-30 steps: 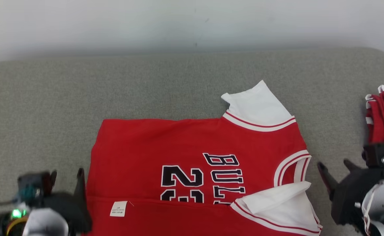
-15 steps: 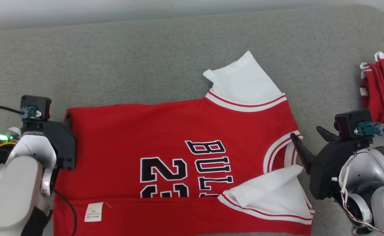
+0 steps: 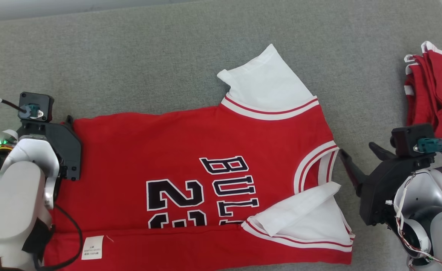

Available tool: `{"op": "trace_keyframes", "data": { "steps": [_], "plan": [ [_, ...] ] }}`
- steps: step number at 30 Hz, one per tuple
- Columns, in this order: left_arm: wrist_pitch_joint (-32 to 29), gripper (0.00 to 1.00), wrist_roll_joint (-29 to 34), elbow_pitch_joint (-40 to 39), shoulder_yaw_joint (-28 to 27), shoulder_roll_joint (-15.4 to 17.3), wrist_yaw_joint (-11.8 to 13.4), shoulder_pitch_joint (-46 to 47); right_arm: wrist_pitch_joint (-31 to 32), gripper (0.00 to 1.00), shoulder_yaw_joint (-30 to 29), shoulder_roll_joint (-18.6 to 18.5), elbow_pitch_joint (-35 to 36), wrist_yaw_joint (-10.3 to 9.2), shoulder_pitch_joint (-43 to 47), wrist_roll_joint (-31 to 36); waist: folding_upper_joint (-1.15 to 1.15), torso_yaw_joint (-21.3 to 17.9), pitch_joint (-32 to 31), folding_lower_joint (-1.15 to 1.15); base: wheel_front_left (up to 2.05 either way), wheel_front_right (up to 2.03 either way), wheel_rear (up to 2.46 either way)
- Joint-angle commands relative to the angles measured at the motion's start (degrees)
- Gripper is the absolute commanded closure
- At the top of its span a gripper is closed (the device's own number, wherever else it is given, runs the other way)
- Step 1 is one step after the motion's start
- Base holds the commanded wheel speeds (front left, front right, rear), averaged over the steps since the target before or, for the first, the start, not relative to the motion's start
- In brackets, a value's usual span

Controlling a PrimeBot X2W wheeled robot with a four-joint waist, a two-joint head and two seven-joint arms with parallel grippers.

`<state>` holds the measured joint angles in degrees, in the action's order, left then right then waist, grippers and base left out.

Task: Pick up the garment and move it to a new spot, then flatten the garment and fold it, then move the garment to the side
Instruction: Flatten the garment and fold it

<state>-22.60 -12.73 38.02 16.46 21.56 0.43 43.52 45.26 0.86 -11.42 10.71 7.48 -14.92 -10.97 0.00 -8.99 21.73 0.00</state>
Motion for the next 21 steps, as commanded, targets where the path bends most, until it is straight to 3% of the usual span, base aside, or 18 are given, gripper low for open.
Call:
{"op": "trace_keyframes", "data": {
  "steps": [1,8,18,21],
  "plan": [
    [-1.25,0.00,-0.06,1.74,0.96,-0.66,-0.61,-2.09,-0.40,0.00,-0.25,-0.01,0.19,-0.01,-0.12,0.26,0.00,0.62,-0.58,0.00,0.00,0.00,0.00],
    [-0.13,0.00,-0.81,-1.71,-0.09,-0.50,1.47,-1.45,-0.40,0.00,-0.84,0.36,-0.29,-0.01,0.12,0.74,0.00,2.03,-2.60,0.00,0.00,0.00,0.00],
    [-5.71,0.00,-3.05,-5.43,-0.01,-1.29,2.84,-3.20,0.35,0.00,-0.35,-0.21,0.09,-0.01,-0.88,0.84,0.00,1.73,-2.74,0.00,0.00,0.00,0.00],
    [-7.66,0.04,-3.49,-6.60,-0.47,-1.56,3.68,-4.07,0.34,0.00,-0.76,-0.52,0.29,-0.01,-1.33,0.92,0.00,1.59,-2.48,0.00,0.00,0.00,0.00]
  ]
}}
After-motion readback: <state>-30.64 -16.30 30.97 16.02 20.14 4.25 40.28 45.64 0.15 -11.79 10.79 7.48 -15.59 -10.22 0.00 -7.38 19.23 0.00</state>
